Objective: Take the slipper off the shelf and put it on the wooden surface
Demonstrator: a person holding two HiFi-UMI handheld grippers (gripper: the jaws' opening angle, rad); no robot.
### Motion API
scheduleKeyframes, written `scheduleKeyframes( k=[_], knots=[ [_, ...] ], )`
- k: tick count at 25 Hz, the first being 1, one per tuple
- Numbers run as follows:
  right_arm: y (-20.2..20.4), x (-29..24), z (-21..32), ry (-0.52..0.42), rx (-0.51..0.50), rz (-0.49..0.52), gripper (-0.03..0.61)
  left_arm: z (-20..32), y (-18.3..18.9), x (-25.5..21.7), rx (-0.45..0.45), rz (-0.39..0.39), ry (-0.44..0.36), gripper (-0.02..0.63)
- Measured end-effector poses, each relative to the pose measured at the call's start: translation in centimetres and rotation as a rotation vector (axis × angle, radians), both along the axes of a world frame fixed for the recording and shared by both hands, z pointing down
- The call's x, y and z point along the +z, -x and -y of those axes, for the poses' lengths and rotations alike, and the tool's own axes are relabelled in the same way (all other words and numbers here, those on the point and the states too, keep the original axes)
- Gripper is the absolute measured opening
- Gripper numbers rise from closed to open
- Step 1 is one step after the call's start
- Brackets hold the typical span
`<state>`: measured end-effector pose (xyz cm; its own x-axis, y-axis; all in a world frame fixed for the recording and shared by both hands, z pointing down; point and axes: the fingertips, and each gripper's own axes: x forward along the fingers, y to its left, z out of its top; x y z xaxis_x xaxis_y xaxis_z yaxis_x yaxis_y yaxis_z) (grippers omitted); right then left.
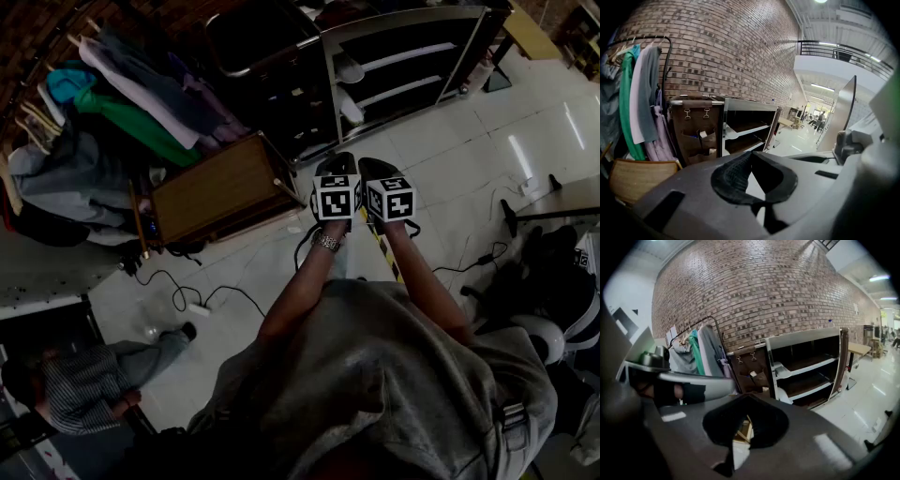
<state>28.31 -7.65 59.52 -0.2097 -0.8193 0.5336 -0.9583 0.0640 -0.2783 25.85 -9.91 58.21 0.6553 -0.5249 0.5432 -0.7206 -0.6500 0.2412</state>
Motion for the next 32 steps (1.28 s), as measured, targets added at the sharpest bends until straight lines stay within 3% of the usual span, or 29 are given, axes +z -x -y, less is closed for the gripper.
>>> scheduleKeyframes(
  k=[5, 11, 14, 17, 19, 20, 23, 26, 28, 30, 32],
  knots=[
    [0.0, 0.4, 10.2, 0.021, -0.075, -0.024, 0.0, 9.8, -0.7, 0.9, -0.006, -0.024, 0.029, 0.003],
    [-2.1, 1.7, 17.0, 0.069, -0.083, -0.054, 0.0, 16.4, -2.7, 2.9, 0.0, -0.011, 0.084, 0.003],
    [-2.5, 2.8, 19.9, 0.078, -0.087, -0.02, 0.001, 19.3, -2.8, 3.8, -0.041, -0.008, 0.112, 0.003],
    [-1.7, 3.7, 21.9, 0.067, -0.157, 0.026, 0.0, 21.3, -2.8, 4.1, -0.067, -0.001, 0.101, 0.003],
    [-2.2, 4.6, 23.4, 0.037, -0.153, 0.132, 0.0, 22.1, -2.7, 4.3, -0.088, 0.001, 0.103, 0.003],
    [-3.5, 5.6, 24.2, 0.029, -0.095, 0.215, 0.002, 22.2, -2.5, 4.4, -0.096, -0.002, 0.107, 0.003],
    [-11.0, 11.9, 28.0, 0.039, 0.241, 0.518, 0.022, 22.0, -1.6, 4.3, -0.108, -0.006, 0.106, 0.004],
    [-16.7, 19.2, 32.5, 0.041, 0.493, 0.803, 0.251, 22.0, 0.3, 5.1, -0.13, 0.024, 0.116, 0.004],
    [-19.1, 22.8, 34.1, 0.071, 0.591, 0.799, 0.317, 21.6, 2.2, 6.4, -0.18, 0.048, 0.154, 0.003],
    [-20.2, 25.0, 35.3, 0.107, 0.615, 0.724, 0.37, 21.5, 4.3, 7.8, -0.237, 0.061, 0.19, 0.003],
    [-20.3, 26.2, 36.7, 0.117, 0.613, 0.725, 0.379, 21.5, 5.7, 8.9, -0.271, 0.076, 0.212, 0.003]
  ],
)
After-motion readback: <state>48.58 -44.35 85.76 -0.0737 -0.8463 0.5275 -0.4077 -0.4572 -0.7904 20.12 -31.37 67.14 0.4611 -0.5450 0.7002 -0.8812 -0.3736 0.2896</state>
